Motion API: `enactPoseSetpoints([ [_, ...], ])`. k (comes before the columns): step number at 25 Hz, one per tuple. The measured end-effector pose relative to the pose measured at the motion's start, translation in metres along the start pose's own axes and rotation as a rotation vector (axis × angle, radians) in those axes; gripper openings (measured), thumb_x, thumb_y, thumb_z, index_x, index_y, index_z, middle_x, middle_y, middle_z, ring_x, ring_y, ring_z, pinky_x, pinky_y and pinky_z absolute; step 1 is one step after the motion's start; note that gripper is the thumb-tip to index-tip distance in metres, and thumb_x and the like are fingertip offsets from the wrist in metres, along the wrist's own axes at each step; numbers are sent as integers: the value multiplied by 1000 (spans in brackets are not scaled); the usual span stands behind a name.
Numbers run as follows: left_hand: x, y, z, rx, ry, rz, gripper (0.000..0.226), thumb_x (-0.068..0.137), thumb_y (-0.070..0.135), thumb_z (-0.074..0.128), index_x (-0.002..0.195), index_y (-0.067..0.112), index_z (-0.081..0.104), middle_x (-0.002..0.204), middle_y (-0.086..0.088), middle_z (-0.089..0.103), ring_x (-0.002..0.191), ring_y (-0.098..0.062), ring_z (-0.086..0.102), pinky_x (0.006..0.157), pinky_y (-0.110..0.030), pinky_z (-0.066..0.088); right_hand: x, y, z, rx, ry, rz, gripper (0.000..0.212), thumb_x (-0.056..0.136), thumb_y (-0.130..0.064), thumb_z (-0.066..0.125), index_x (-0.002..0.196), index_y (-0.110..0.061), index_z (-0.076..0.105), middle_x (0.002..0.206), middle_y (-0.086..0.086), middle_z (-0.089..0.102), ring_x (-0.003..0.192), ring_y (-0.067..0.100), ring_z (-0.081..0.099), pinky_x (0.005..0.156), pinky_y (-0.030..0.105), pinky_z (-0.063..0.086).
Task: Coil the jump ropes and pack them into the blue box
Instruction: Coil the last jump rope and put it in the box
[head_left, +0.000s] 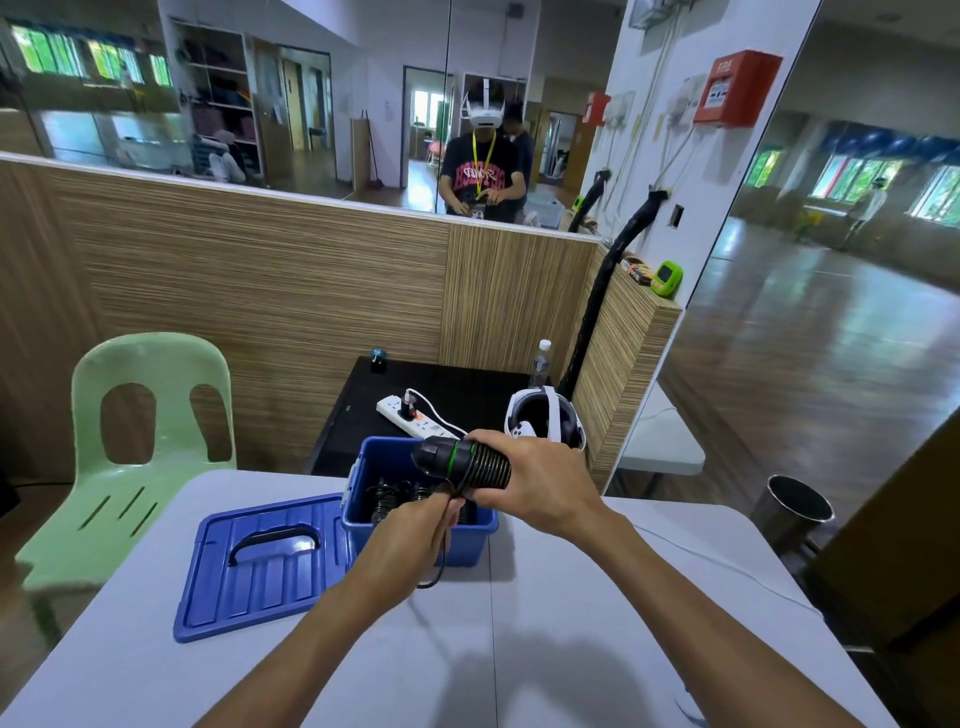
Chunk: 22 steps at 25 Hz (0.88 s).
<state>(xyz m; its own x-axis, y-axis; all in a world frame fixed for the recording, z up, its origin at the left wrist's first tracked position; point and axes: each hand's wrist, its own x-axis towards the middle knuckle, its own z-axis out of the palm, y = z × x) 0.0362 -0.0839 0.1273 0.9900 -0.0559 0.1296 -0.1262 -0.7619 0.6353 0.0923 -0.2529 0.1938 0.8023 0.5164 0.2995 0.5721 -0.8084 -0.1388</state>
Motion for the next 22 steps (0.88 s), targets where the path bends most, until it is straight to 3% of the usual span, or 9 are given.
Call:
enactPoseSetpoints([
  [2, 2, 0, -5, -149, -95, -43, 31, 102, 29, 36, 93, 14, 62, 89, 0, 65, 84, -20, 59, 80, -34, 48, -1, 1, 0, 42, -19, -16, 65, 77, -62, 64, 137, -46, 43, 104, -8, 68, 94, 16, 62, 70, 30, 44],
  [6, 11, -2, -12, 2, -112, 147, 28, 100, 24, 35, 115, 18, 58, 107, -5, 67, 93, -19, 62, 84, -39, 52, -9, -2, -3, 161, -2, 11, 68, 72, -82, 55, 129, -45, 52, 96, -12, 68, 87, 8, 61, 68, 24, 43],
  [10, 23, -13, -21, -3, -189, 155, 30, 99, 15, 47, 128, 22, 51, 120, -7, 62, 98, -14, 58, 92, -30, 48, -18, -5, -5, 256, -36, -24, 62, 73, -82, 54, 120, -43, 57, 91, -16, 67, 81, 4, 61, 71, 25, 50],
  [12, 30, -22, -31, 75, -169, 377, 43, 94, 17, 57, 136, 26, 49, 140, 3, 51, 128, -7, 46, 111, -24, 34, -23, -6, -7, 284, -93, -68, 55, 76, -77, 58, 120, -44, 57, 94, -19, 66, 83, 2, 59, 74, 22, 48],
  [14, 51, -40, -37, 375, -130, 649, 48, 92, 29, 57, 138, 18, 49, 143, 1, 49, 143, -13, 31, 119, -34, 23, -26, -7, -10, 272, -131, -135, 50, 79, -71, 61, 121, -44, 57, 100, -18, 67, 87, 2, 59, 76, 21, 46],
  [16, 63, -32, -51, 562, -230, 733, 38, 89, 30, 53, 123, 13, 57, 119, -2, 64, 124, -21, 53, 108, -45, 39, -26, -8, -15, 262, -155, -167, 49, 81, -70, 60, 121, -42, 55, 105, -15, 68, 91, 5, 59, 79, 28, 49],
  [17, 63, -19, -60, 618, -266, 710, 29, 89, 27, 52, 115, 14, 58, 107, -2, 65, 107, -22, 60, 93, -44, 49, -25, -7, -16, 270, -167, -162, 49, 81, -70, 59, 121, -41, 55, 105, -15, 68, 91, 7, 59, 80, 31, 50],
  [20, 67, 6, -75, 732, -268, 662, 13, 95, 28, 51, 100, 17, 57, 96, -1, 62, 82, -21, 59, 57, -23, 35, -25, -5, -16, 215, -201, -180, 51, 82, -71, 57, 120, -38, 54, 101, -12, 67, 88, 9, 59, 77, 35, 51],
  [22, 68, 12, -79, 635, -311, 647, 17, 94, 31, 56, 94, 16, 65, 102, 0, 62, 86, -17, 59, 58, -16, 33, -27, -4, -15, 142, -216, -218, 53, 81, -74, 55, 120, -38, 54, 99, -10, 66, 88, 10, 60, 75, 35, 51],
])
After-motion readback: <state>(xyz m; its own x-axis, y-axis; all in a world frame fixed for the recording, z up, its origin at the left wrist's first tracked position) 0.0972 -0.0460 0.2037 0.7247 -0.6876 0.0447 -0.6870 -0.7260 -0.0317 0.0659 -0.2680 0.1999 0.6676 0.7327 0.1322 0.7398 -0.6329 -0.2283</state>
